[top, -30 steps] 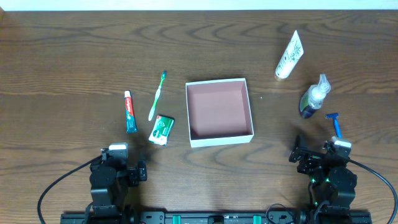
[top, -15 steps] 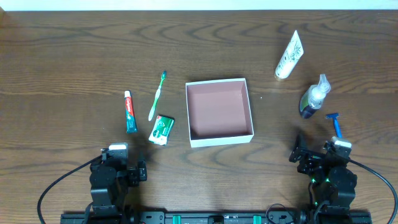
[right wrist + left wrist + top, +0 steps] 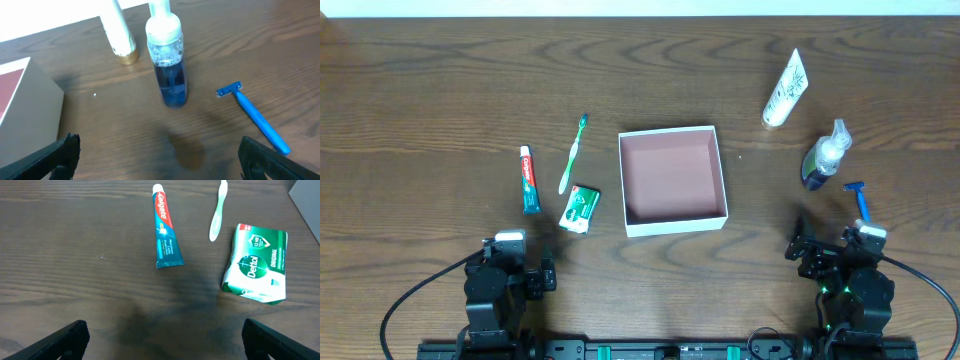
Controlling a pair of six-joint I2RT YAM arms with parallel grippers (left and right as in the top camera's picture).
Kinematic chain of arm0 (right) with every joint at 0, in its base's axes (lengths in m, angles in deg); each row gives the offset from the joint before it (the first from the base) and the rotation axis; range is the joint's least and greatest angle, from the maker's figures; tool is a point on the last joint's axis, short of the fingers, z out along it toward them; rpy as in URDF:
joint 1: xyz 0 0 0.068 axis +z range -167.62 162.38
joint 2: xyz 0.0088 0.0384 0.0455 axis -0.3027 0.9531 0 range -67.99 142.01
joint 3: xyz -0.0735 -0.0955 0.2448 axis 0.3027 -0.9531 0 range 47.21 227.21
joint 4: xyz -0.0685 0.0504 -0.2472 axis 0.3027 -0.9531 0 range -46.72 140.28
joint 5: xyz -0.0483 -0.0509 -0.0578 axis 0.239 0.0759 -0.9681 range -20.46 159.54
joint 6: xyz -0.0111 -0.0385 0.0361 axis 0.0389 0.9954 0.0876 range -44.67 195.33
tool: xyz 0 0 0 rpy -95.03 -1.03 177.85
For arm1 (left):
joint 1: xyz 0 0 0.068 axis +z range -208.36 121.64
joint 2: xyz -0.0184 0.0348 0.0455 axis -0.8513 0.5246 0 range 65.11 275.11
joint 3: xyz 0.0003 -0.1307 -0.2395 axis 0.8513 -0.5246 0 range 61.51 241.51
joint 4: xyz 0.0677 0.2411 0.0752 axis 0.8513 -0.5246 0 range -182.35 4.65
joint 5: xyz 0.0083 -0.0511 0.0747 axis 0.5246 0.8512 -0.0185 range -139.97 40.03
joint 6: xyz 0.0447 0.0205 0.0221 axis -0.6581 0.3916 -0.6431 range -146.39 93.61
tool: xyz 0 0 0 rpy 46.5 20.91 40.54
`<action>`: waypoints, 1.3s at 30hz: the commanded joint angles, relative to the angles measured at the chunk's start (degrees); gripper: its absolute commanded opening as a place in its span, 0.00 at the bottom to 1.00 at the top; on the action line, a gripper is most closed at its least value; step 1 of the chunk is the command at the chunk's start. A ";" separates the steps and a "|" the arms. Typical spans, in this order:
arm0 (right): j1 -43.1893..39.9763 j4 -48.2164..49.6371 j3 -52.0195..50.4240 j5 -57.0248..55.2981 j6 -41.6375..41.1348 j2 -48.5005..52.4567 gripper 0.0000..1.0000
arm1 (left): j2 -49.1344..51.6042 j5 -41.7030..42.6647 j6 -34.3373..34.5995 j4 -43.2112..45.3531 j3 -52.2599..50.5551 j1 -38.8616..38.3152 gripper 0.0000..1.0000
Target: Pack container
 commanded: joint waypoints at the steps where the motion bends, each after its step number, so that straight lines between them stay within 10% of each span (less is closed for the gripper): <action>1: 0.63 -0.15 -0.22 1.75 -5.92 -0.46 0.99 | -0.42 0.57 -0.13 0.17 -0.66 0.13 0.98; 7: 0.63 4.09 -0.04 8.92 -20.00 -0.46 0.99 | -0.42 0.59 -0.13 0.17 -0.66 0.13 0.98; 25: 0.59 18.67 26.03 28.06 2.78 5.60 0.99 | -0.42 0.57 -0.13 0.17 -0.66 0.13 0.98; 39: 1.55 -48.28 92.56 27.61 17.97 69.55 0.99 | -0.42 0.59 -0.13 0.17 -0.66 0.13 0.98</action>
